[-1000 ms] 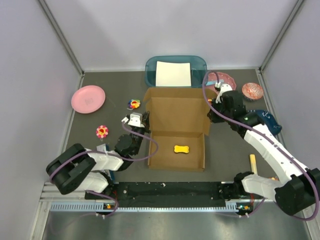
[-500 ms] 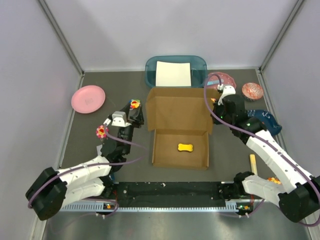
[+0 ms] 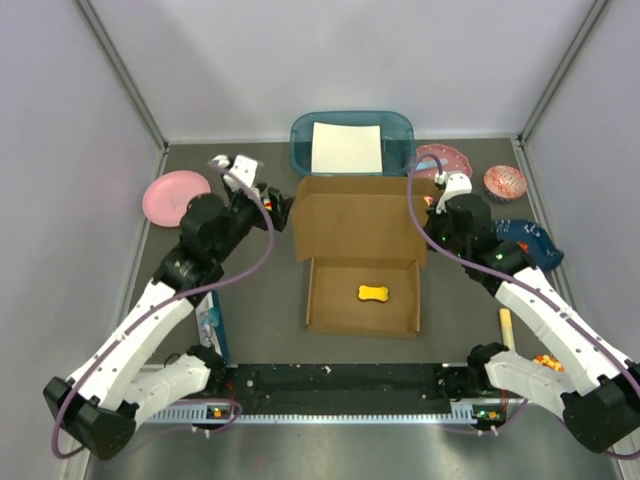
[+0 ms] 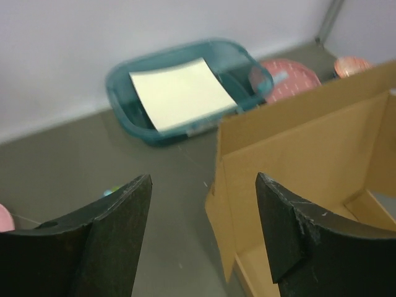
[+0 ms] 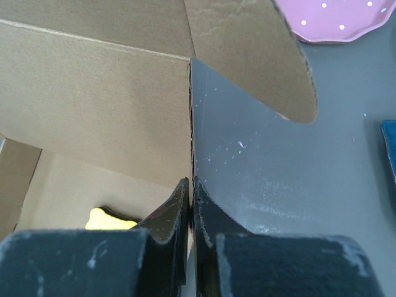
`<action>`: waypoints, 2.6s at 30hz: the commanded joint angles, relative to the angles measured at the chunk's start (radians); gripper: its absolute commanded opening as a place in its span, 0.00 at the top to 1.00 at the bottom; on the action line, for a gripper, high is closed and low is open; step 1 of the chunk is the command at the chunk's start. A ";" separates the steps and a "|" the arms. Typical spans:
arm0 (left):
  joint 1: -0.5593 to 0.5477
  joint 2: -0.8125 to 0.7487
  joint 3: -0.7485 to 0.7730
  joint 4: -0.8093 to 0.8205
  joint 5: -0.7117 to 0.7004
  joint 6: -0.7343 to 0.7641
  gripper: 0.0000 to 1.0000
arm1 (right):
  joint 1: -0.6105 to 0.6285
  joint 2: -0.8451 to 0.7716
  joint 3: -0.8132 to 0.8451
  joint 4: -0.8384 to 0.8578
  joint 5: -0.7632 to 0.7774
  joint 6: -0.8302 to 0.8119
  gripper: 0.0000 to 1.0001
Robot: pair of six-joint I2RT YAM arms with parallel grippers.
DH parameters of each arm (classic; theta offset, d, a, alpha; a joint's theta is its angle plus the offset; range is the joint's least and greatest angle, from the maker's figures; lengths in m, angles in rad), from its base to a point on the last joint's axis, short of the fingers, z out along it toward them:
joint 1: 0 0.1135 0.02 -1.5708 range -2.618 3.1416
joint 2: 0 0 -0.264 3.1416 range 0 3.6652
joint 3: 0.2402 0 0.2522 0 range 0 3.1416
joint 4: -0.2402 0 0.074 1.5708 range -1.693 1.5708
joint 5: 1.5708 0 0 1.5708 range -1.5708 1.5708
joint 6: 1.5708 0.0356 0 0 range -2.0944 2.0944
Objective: Fold the paper box
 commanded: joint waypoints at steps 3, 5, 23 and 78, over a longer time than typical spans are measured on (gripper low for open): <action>0.020 0.188 0.214 -0.515 0.248 -0.065 0.19 | 0.018 -0.013 0.007 0.043 0.019 -0.016 1.00; 0.029 0.258 0.260 -0.549 0.278 -0.065 0.16 | 0.018 -0.013 0.007 0.043 0.020 -0.016 1.00; 0.094 0.445 0.314 -0.519 0.314 -0.104 0.32 | 0.038 -0.023 -0.007 0.049 0.026 -0.027 1.00; -0.328 0.238 -0.398 0.672 -0.363 -0.360 1.00 | 0.130 -0.183 -0.341 0.397 0.154 0.180 1.00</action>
